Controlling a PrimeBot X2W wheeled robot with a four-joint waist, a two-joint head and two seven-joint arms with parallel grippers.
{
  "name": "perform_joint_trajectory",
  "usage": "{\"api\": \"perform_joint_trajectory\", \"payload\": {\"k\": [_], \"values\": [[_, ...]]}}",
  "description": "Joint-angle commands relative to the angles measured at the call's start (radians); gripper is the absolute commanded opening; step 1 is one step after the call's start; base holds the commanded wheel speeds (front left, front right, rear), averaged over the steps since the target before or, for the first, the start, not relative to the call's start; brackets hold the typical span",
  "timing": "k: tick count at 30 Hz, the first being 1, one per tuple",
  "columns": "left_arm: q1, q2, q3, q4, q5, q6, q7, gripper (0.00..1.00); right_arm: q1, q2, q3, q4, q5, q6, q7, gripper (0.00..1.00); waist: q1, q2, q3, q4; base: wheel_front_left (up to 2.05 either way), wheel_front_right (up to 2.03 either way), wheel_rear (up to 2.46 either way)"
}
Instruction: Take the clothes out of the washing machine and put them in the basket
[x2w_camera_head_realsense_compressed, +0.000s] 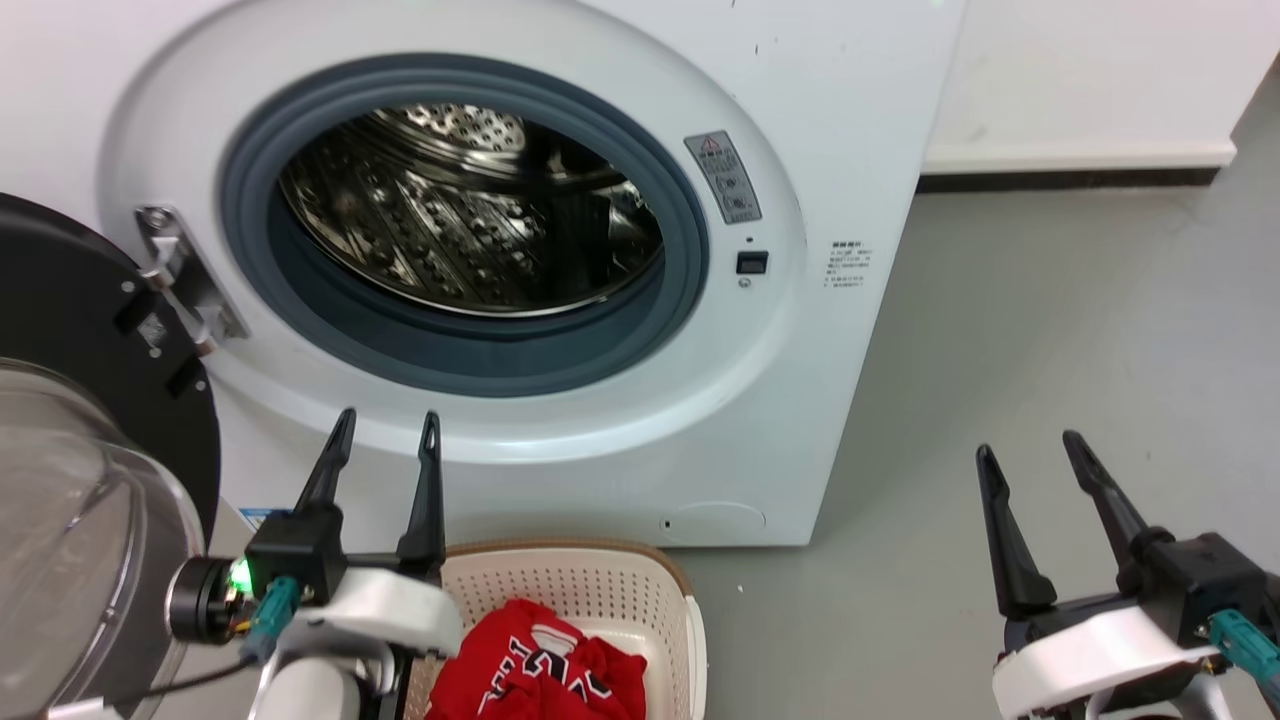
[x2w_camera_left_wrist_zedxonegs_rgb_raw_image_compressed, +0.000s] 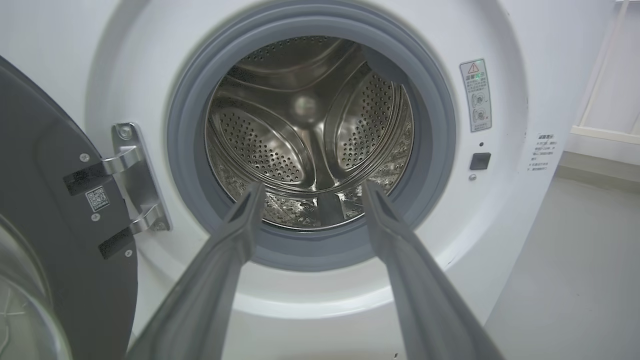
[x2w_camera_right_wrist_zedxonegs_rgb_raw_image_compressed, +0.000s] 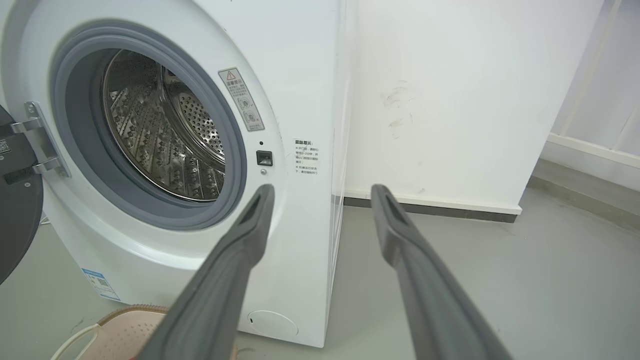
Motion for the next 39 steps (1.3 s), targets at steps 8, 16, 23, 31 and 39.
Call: {"api": "perform_joint_trajectory", "payload": {"k": [8,16,23,31,39], "values": [[0.125,0.031,-0.013,-0.117,0.029,0.028,0.055,1.00,0.052,0.001,-0.010,-0.004,-0.006,-0.001,0.011,1.00,0.0002,0.0000,-0.047,0.019,0.00,0.00,0.00],[0.144,0.041,-0.015,-0.187,0.021,0.034,0.097,1.00,0.071,0.001,-0.040,-0.004,-0.008,-0.001,0.017,1.00,0.0002,0.0000,-0.041,0.034,0.00,0.00,0.00],[0.141,0.050,-0.012,-0.196,0.011,0.039,0.109,1.00,0.054,0.001,-0.041,0.001,-0.002,-0.001,0.012,1.00,0.0002,0.0000,-0.033,0.026,0.00,0.00,0.00],[0.146,0.051,-0.014,-0.195,0.000,0.048,0.114,1.00,0.050,0.001,-0.035,0.003,-0.004,-0.001,0.013,1.00,0.0002,0.0000,-0.028,0.022,0.00,0.00,0.00],[0.141,0.056,-0.015,-0.193,-0.006,0.054,0.111,1.00,0.041,0.001,-0.030,0.000,-0.010,-0.001,0.014,1.00,0.0002,0.0000,-0.017,0.022,0.00,0.00,0.00]]}}
